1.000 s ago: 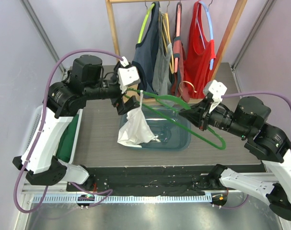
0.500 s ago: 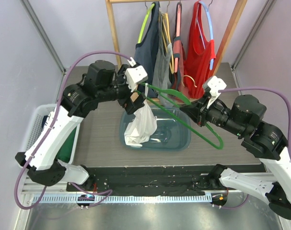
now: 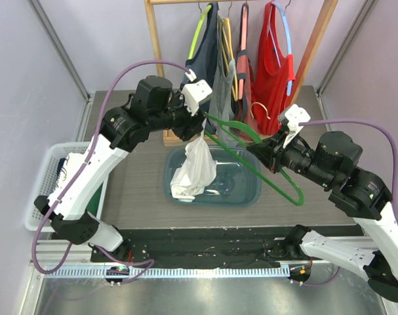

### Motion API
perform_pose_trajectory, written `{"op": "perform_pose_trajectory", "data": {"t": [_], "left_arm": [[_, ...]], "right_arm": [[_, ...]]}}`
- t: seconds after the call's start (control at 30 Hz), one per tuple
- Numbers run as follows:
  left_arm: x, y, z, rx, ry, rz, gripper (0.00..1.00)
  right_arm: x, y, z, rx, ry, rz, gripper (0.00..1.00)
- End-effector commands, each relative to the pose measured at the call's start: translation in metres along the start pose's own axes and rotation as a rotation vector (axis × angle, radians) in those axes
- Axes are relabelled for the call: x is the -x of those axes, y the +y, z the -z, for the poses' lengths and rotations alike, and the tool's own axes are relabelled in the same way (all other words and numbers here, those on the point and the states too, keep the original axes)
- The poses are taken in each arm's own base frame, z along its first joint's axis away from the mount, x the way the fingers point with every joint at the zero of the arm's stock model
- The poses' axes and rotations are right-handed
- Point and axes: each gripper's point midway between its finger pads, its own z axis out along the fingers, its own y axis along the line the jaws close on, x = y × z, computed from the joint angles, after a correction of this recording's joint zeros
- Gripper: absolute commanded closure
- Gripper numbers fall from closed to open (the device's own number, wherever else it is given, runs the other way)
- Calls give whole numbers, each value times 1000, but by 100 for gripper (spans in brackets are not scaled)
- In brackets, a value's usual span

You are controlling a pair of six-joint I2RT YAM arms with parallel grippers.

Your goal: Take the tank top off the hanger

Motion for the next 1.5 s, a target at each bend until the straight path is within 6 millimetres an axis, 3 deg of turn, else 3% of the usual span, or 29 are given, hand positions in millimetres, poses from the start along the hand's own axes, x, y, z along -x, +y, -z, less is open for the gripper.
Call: {"op": "perform_pose_trajectory", "data": {"t": [0.0, 0.17, 0.33, 0.47, 0.57, 0.77, 0.97, 1.2, 1.33, 1.47], "left_arm": [[29, 19, -2, 105, -85, -6, 61], [25, 17, -11, 140, -62, -11, 73], [28, 5, -10, 104, -67, -14, 77], [26, 6, 0, 118, -69, -12, 55], [19, 8, 8, 138, -55, -32, 50], [-2, 19, 17, 210, 0, -87, 49], [-17, 32, 29, 286, 33, -110, 54], [-3, 18, 27, 186, -36, 82, 51], [5, 9, 17, 133, -63, 194, 40], [17, -2, 10, 73, -88, 273, 36]], "right_arm": [[26, 10, 1, 47, -103, -35, 99], [27, 14, -3, 64, -114, -64, 99], [23, 12, -9, 56, -105, -74, 99], [20, 7, -12, 27, -93, -71, 99], [20, 5, -13, 19, -93, -70, 99], [18, 3, -14, 9, -86, -64, 99], [18, 1, -13, -8, -82, -62, 99], [17, 0, -18, -9, -78, -72, 98], [19, 2, -19, -4, -85, -79, 99], [19, 2, -20, -3, -82, -79, 99]]}}
